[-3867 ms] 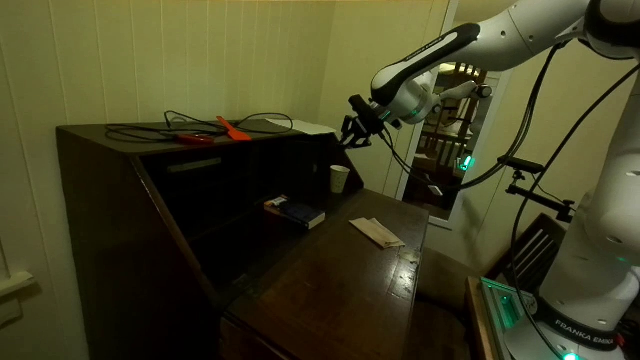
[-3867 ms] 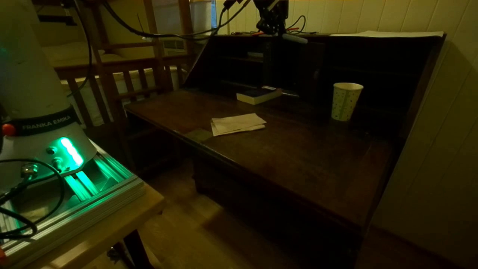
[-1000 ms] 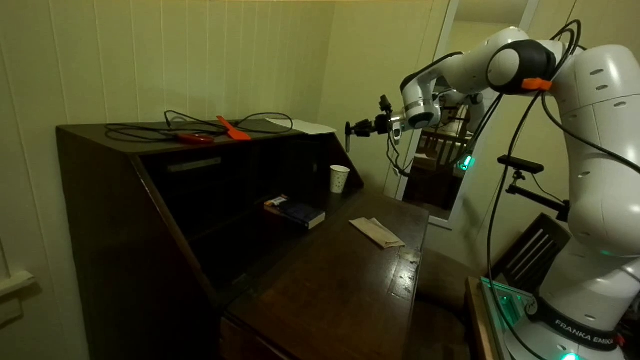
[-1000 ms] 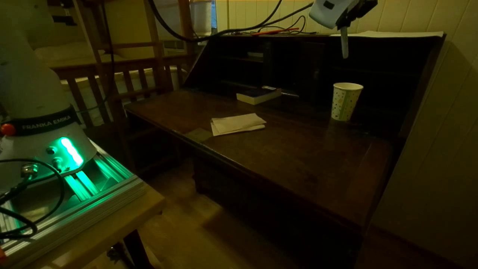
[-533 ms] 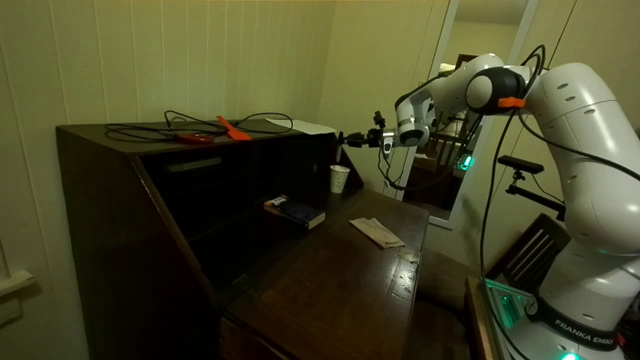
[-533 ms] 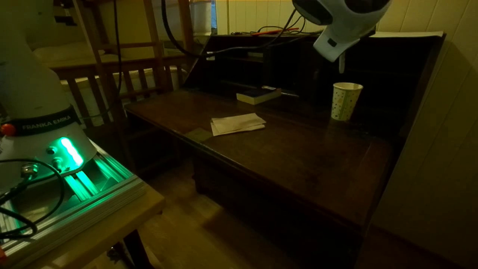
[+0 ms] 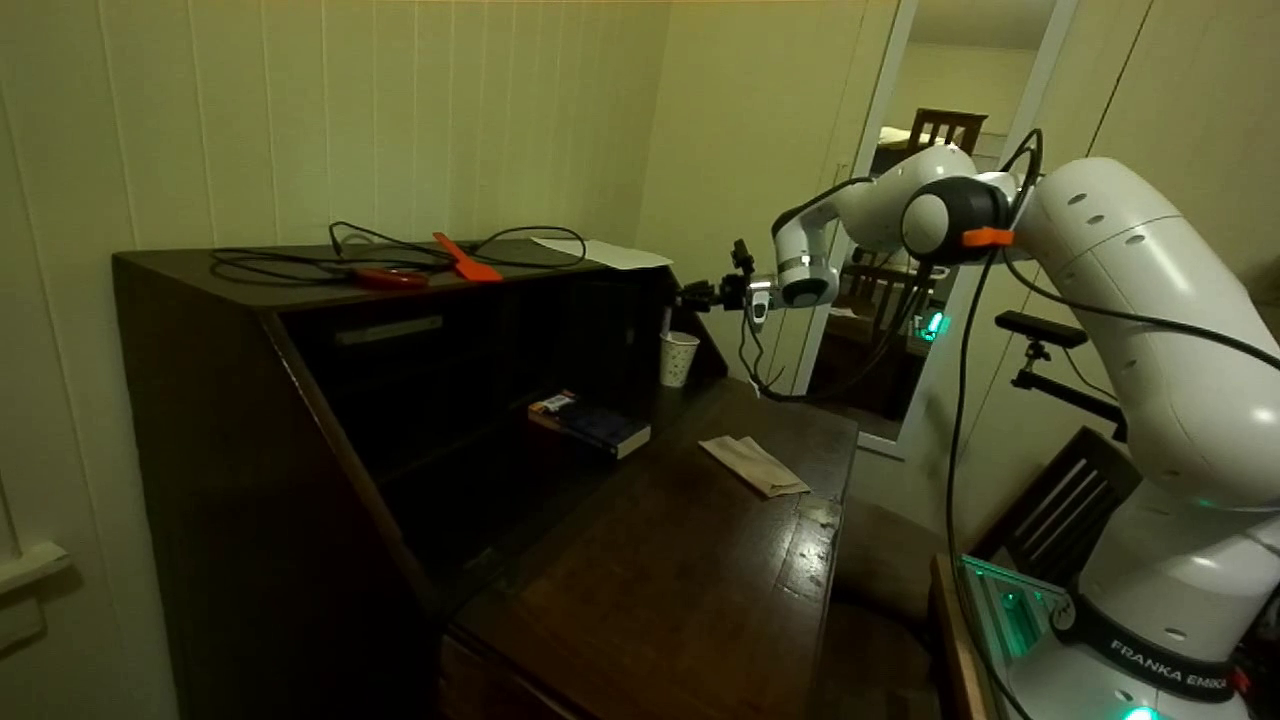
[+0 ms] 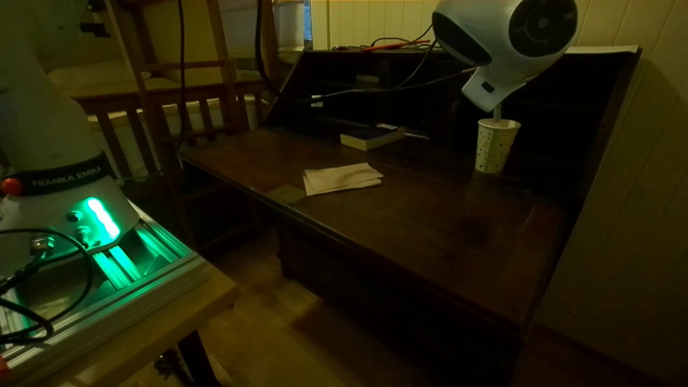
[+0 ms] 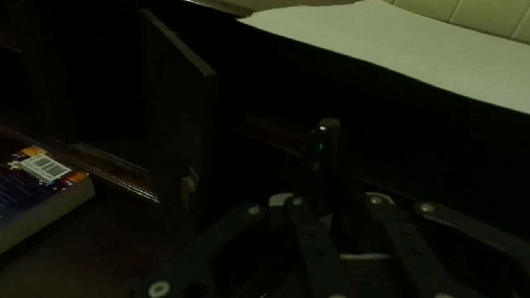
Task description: Put the marker in the coffee cup.
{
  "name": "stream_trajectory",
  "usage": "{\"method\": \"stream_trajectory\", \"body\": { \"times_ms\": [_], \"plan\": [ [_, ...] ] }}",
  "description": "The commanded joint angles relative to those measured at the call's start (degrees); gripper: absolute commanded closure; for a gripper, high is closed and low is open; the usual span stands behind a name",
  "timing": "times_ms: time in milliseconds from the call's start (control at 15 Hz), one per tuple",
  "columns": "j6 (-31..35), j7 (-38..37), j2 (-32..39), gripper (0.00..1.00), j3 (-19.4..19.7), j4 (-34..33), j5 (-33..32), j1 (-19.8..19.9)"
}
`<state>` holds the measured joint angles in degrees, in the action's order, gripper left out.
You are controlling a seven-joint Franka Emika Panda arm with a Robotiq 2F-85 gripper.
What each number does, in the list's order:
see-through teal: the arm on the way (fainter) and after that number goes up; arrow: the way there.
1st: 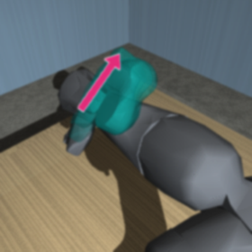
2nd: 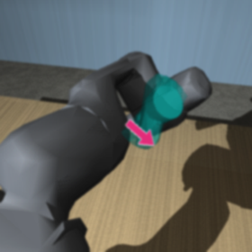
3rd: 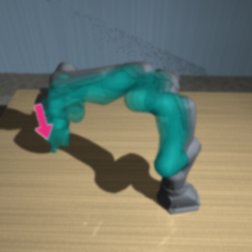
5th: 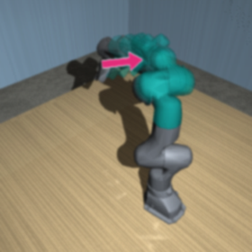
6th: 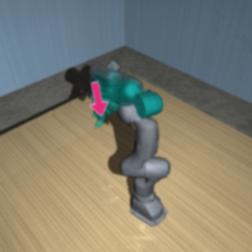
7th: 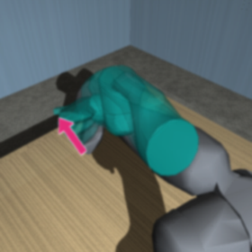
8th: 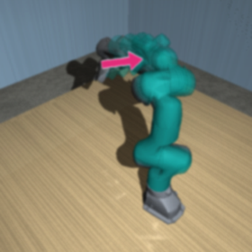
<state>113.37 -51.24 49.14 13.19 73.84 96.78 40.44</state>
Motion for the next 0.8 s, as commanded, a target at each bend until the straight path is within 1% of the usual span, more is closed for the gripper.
{"method": "stream_trajectory", "body": {
  "times_ms": [0, 333, 467, 600, 733],
  "plan": [
    [1.87, -2.06, 1.18, 0.94, -0.87, -2.72, -0.10, 0.77],
    [5.40, -6.01, -0.36, 0.94, -0.13, 0.74, -1.85, 0.53],
    [4.93, -7.69, -0.33, 0.52, -0.26, 1.11, -2.62, 0.77],
    [4.78, -8.83, -0.51, 0.47, -0.32, 1.32, -2.94, 0.85],
    [4.94, -10.09, -1.08, 0.34, 0.15, 1.68, -3.81, 0.61]
  ]
}}
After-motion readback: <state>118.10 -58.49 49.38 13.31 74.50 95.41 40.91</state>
